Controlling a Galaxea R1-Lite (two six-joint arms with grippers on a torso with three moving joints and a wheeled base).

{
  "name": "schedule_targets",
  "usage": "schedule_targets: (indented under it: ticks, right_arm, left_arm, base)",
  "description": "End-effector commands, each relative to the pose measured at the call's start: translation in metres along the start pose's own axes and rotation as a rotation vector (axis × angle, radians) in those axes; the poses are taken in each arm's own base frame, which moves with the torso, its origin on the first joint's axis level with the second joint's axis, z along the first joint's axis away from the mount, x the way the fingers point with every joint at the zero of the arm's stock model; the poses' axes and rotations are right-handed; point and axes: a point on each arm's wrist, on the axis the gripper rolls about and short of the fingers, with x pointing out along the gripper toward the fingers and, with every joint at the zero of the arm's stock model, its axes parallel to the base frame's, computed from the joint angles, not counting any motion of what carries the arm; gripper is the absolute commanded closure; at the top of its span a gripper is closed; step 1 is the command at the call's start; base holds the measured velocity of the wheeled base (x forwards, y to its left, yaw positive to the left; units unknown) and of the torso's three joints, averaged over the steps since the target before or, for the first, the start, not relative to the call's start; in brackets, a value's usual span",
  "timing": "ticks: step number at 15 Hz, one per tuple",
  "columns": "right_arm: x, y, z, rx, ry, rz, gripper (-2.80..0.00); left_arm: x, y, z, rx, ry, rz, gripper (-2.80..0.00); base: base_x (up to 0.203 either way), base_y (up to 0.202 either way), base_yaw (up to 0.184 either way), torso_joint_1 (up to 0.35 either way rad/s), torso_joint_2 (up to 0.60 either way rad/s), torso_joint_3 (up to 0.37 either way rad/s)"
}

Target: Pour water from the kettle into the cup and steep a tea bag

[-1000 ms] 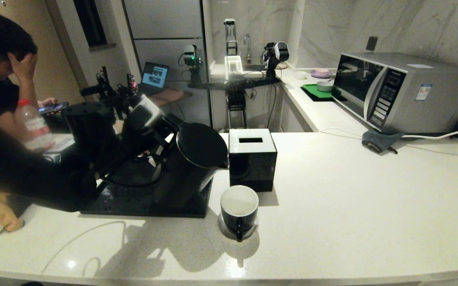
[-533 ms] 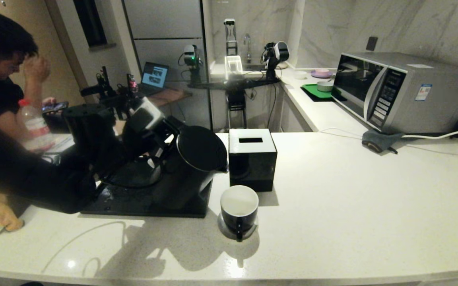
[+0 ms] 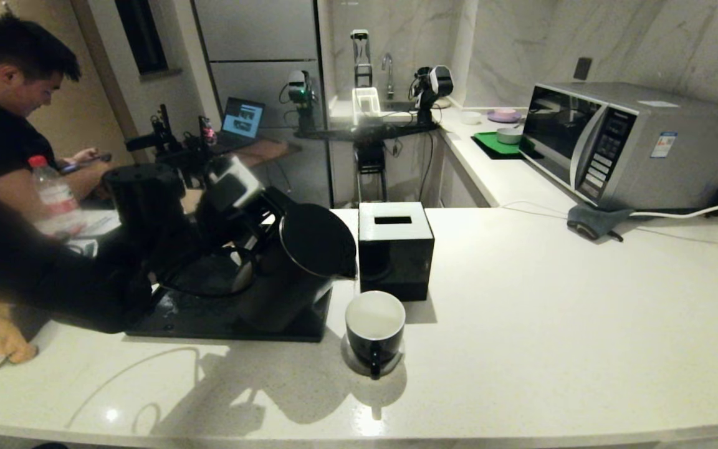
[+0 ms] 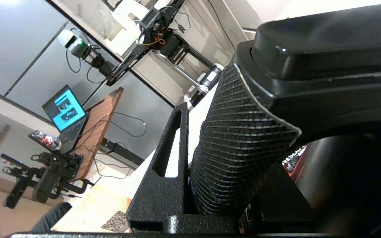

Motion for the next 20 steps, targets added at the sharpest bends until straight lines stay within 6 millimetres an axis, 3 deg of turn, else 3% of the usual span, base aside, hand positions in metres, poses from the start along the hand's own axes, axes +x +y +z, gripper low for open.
schedule_targets:
  ticks: [1, 20]
  right_arm:
    - [0.0, 0.0, 0.0, 0.0, 0.0, 0.0, 0.0]
    - [0.0, 0.0, 0.0, 0.0, 0.0, 0.0, 0.0]
  left_arm:
    - [0.0, 0.0, 0.0, 0.009, -0.001, 0.0, 0.0]
    - [0.009, -0.004, 0.011, 0.035, -0.002, -0.038, 0.0]
  base:
    - [0.0, 0.0, 0.0, 0.0, 0.0, 0.0]
    - [0.0, 0.0, 0.0, 0.0, 0.0, 0.0]
